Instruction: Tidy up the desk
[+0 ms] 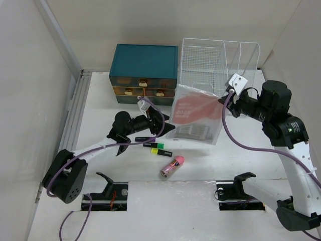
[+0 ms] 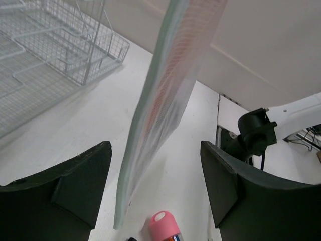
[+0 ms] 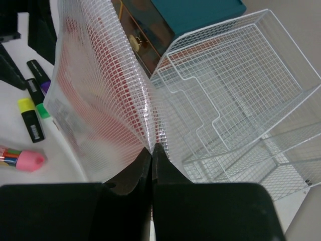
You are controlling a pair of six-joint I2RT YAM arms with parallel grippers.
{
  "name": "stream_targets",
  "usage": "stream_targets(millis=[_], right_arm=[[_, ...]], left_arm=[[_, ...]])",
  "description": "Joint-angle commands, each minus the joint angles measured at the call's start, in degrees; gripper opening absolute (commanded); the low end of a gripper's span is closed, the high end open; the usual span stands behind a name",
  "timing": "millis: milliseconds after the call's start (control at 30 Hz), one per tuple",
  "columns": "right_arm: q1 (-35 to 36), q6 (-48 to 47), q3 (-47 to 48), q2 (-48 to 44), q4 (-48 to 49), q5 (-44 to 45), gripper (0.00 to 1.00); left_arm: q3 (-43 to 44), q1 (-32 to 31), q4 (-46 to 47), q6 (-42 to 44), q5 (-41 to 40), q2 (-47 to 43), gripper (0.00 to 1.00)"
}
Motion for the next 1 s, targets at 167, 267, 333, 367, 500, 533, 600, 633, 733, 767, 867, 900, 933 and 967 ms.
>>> stream_targets(millis=[167,267,333,367,500,533,600,633,733,767,867,900,933,967], right_arm=[[1.2,1.4,3.9,0.0,3.7,-7.4,0.00],[1.2,1.9,3.9,0.6,3.7,-9.1,0.00],[1.2,1.9,3.9,1.1,3.7,-9.8,0.00],[1.2,1.9,3.4,1.1,3.7,-9.8,0.00],[1.2,2.5,2.9,1.1,4.2,-9.2,0.00],[1.2,3.0,2.9,1.1,4.2,-8.6,0.20],[1.2,3.8,2.9,0.5,5.6,-6.5,0.64],[1.2,4.4,2.9,-0.4,6.4,-2.9,0.75],[0.7,6.9,0.1,-3.6,12.0,6.3,1.00],[0.7,7.6,-0.6,-4.4,13.5,8.3,1.00],[-1.3,10.7,-3.3,-6.2,18.5,13.8,1.00],[-1.3,11.8,-3.8,-6.9,20.0,14.5,1.00],[-2.2,14.0,-4.9,-6.9,20.7,14.6,1.00],[-3.4,15.1,-5.6,-6.9,21.3,13.2,1.00]], left_arm=[[5.1,-0.6,5.3,-0.1,4.1,3.5,0.48],[5.6,-0.6,6.0,-0.1,4.8,4.1,0.10],[5.6,-0.6,6.7,-0.7,5.4,4.6,0.00],[5.6,-0.6,7.6,-1.4,6.0,4.6,0.00],[5.6,-0.6,8.7,-2.7,6.0,3.3,0.00],[5.6,-0.6,8.7,-3.2,5.5,2.8,0.00],[5.6,-0.6,7.9,-3.2,3.6,0.6,0.00],[5.6,-0.6,6.5,-3.2,2.7,-0.4,0.00],[6.2,-0.6,2.9,-2.6,-0.1,-4.5,0.00],[7.2,-0.6,1.8,-1.8,-0.1,-5.4,0.00],[9.8,-0.6,-2.9,-0.3,-2.2,-7.2,0.00],[10.4,-0.6,-3.7,0.5,-2.2,-8.0,0.00],[11.0,-0.6,-4.4,0.5,-2.8,-8.5,0.00],[11.7,-0.6,-4.9,1.1,-2.8,-8.5,0.00]])
